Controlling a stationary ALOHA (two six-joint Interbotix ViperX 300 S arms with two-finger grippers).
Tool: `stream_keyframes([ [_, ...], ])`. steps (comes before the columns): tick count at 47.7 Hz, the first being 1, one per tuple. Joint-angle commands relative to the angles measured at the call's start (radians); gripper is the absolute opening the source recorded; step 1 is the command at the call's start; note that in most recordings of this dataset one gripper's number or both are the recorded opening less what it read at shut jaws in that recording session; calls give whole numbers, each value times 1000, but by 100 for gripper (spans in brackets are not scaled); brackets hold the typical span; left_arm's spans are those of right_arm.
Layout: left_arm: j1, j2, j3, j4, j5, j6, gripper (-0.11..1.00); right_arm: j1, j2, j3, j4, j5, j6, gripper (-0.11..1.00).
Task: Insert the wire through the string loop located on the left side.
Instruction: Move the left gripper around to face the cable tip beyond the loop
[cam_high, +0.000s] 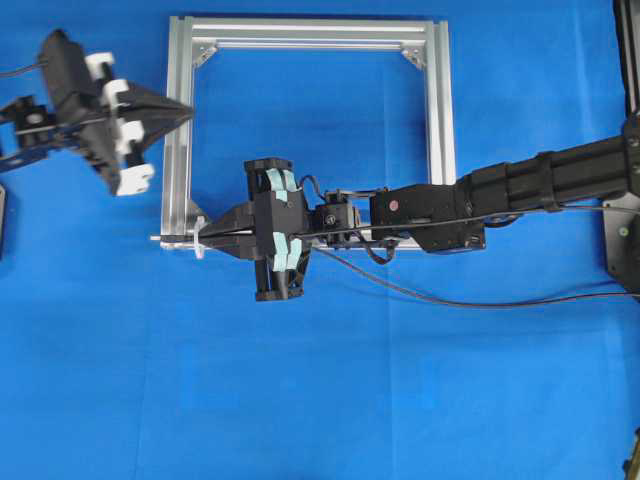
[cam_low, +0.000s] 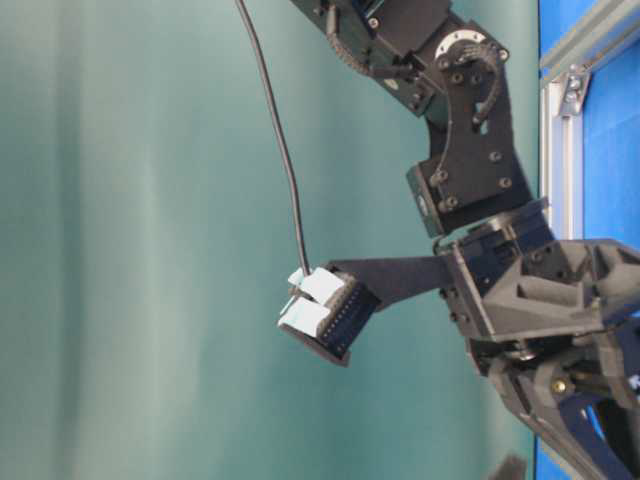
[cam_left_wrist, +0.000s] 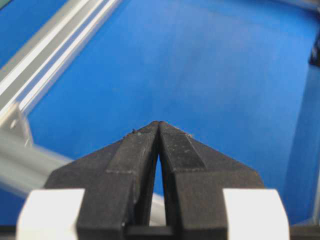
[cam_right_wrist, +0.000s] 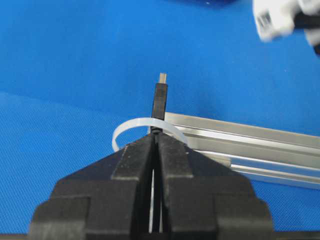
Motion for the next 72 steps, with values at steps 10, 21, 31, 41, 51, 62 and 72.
stream_keyframes([
  [10, 9, -130, 80, 2, 46, -2, 0, 2, -26, -15, 2, -5, 2, 0],
  [21, -46, -146, 69, 2, 114, -5, 0, 0, -26, -15, 2, -5, 2, 0],
  [31, -206, -190, 80, 2, 112, -5, 0, 0, -26, -15, 2, -3, 2, 0],
  [41, -376, -238, 89, 2, 112, -5, 0, -2, -26, -15, 2, -5, 2, 0],
  [51, -419, -235, 86, 2, 114, -3, 0, -3, -26, -15, 2, -5, 2, 0],
  [62, -419, -216, 75, 2, 121, -5, 0, -3, -26, -14, 2, -3, 2, 0],
  [72, -417, -207, 69, 2, 140, -5, 1, -5, -26, -14, 2, -5, 2, 0],
])
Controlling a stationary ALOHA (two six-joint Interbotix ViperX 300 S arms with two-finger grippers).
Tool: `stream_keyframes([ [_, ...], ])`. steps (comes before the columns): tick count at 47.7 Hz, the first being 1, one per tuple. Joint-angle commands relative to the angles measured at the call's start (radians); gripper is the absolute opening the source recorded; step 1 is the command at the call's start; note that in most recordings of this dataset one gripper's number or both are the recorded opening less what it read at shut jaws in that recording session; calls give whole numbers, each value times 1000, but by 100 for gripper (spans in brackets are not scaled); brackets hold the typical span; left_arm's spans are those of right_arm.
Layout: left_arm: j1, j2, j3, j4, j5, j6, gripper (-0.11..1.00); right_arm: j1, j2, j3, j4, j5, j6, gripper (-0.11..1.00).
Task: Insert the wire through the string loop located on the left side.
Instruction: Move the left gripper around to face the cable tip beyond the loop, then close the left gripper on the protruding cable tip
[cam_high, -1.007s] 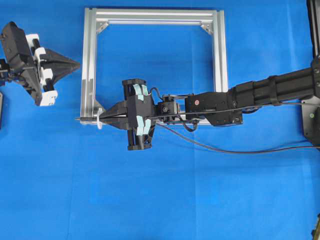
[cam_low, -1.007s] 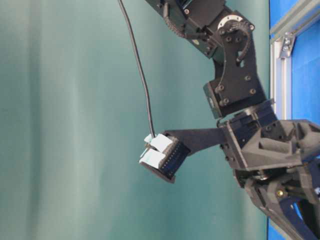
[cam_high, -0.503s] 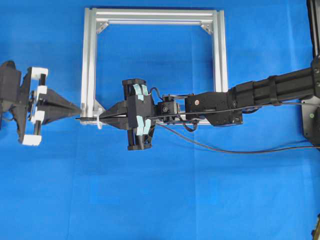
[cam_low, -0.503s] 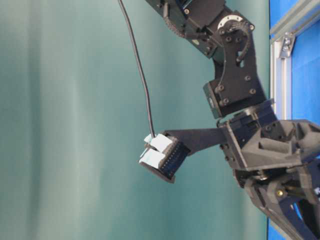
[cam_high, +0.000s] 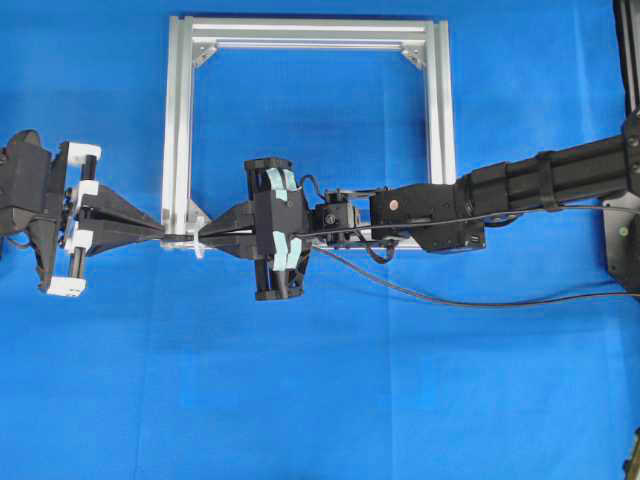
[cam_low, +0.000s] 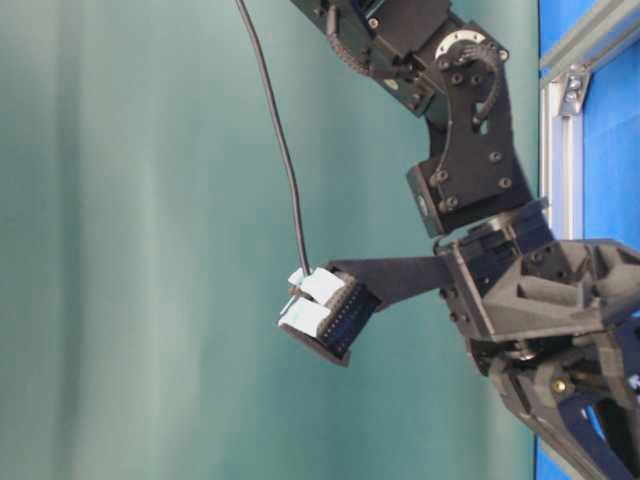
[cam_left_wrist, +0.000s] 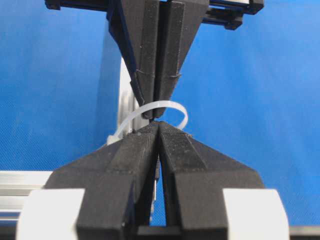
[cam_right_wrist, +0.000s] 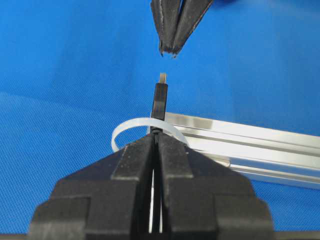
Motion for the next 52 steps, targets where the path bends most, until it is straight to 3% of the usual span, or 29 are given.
stream_keyframes([
  [1, -3, 0, -15, 2, 5, 0, 3, -2, -26, -14, 2, -3, 2, 0],
  [5, -3, 0, -15, 2, 5, 2, 19, -3, -26, -14, 2, -5, 2, 0],
  [14, -2, 2, -17, 2, 20, 0, 77, -3, -26, -14, 2, -3, 2, 0],
  [17, -3, 2, -18, 2, 23, 0, 89, -2, -26, -14, 0, -5, 2, 0],
  [27, -3, 32, -21, 2, 21, 0, 89, -3, -26, -14, 2, -5, 2, 0],
  [42, -2, 270, -107, 0, 11, 0, 88, -3, -26, -12, 2, -3, 2, 0],
  [52, -3, 261, -101, 0, -3, 0, 88, -3, -26, -9, 2, -5, 2, 0],
])
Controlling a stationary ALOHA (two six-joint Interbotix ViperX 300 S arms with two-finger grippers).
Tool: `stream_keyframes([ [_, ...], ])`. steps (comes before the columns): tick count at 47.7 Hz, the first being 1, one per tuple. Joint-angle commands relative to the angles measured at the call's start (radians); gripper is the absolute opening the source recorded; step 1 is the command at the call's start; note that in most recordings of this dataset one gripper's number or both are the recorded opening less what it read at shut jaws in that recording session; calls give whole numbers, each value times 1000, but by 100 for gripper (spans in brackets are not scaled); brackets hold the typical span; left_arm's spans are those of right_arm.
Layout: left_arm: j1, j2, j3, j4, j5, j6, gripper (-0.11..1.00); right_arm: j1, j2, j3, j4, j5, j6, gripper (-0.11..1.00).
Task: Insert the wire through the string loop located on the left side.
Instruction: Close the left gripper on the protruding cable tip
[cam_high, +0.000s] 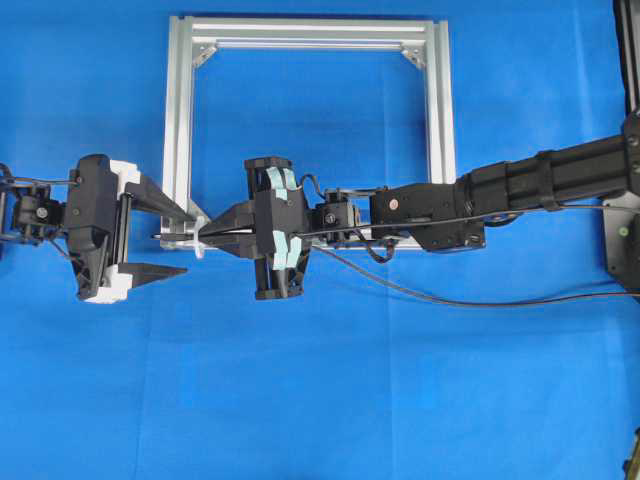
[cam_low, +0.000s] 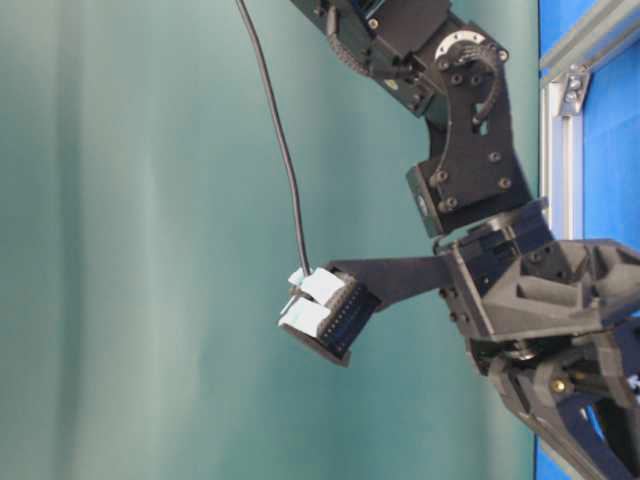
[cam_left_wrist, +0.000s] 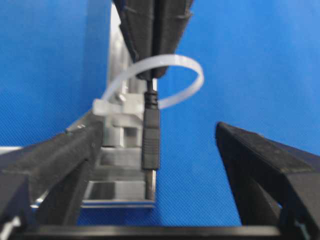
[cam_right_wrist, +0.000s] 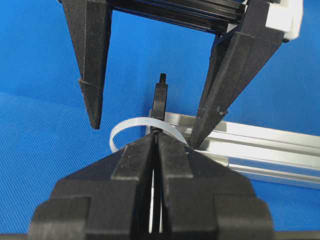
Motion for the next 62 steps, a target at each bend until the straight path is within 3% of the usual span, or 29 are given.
stream_keyframes([
  [1, -3, -18, -5, 2, -15, 0, 88, -2, -25, -9, 2, -3, 2, 0],
  [32, -3, -29, -6, 2, -9, 2, 84, -2, -25, -9, 2, 8, 2, 0],
  [36, -3, -29, -11, 2, -2, 2, 70, -2, -25, -9, 2, 9, 2, 0],
  [46, 17, -29, -20, 2, 11, 2, 9, -3, -25, -9, 0, 12, 2, 0],
  [62, 20, -29, -20, 2, 31, 2, 7, -3, -25, -9, 2, 12, 3, 0],
])
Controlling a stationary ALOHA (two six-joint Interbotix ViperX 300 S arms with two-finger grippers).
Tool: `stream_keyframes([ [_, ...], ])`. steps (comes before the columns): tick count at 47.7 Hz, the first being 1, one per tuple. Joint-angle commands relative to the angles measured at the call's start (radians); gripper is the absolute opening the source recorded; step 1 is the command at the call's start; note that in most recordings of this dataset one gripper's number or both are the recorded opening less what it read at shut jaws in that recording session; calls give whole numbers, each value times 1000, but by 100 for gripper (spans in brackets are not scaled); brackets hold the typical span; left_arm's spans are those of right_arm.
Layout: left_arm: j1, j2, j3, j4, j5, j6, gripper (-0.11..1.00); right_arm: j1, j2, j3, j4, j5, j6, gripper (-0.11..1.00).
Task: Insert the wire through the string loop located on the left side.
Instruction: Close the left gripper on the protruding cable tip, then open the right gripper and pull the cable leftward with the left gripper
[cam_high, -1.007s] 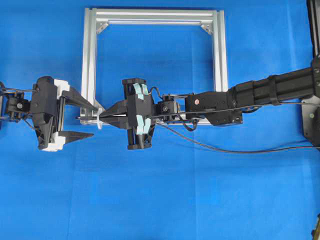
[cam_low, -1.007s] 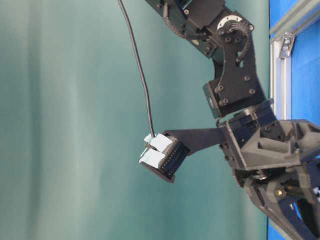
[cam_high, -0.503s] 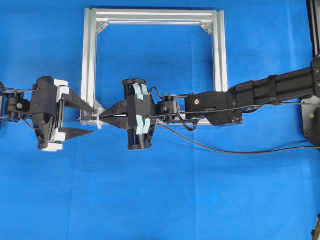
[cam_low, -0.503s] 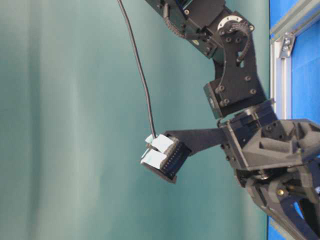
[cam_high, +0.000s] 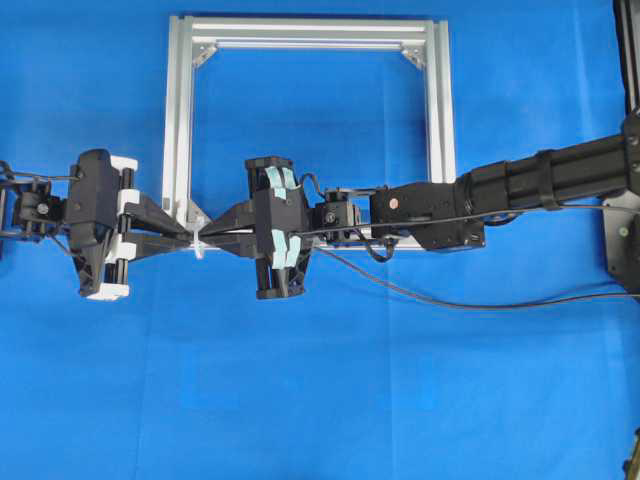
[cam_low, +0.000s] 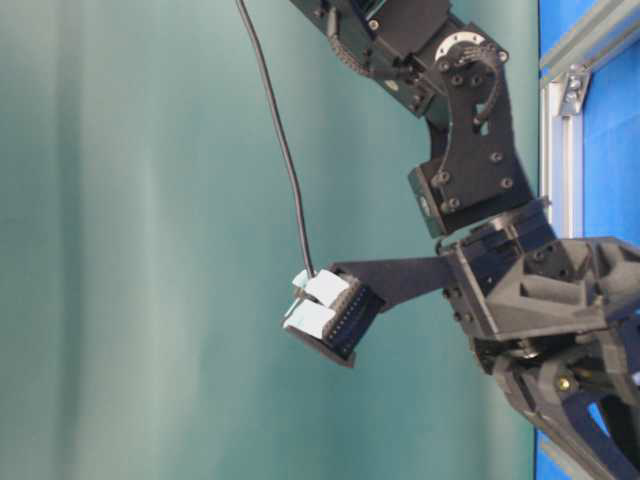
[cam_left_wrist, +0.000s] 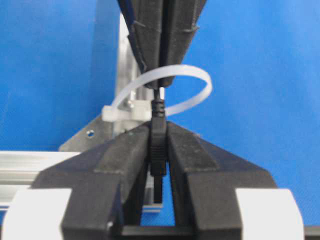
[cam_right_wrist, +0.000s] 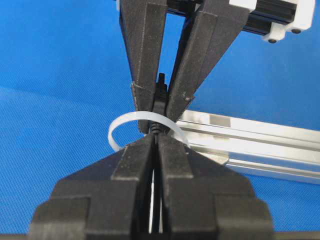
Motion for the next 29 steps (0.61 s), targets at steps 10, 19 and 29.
stream_keyframes([
  [10, 6, -12, -11, 0, 0, -2, 7, 0, -26, -9, 6, -3, 9, 16],
  [19, 11, -12, -11, 0, 0, -2, 7, 2, -26, -8, 48, 3, 9, 71],
  [29, 12, -12, -11, 0, 0, -2, 7, 2, -26, -8, 51, 3, 9, 94],
])
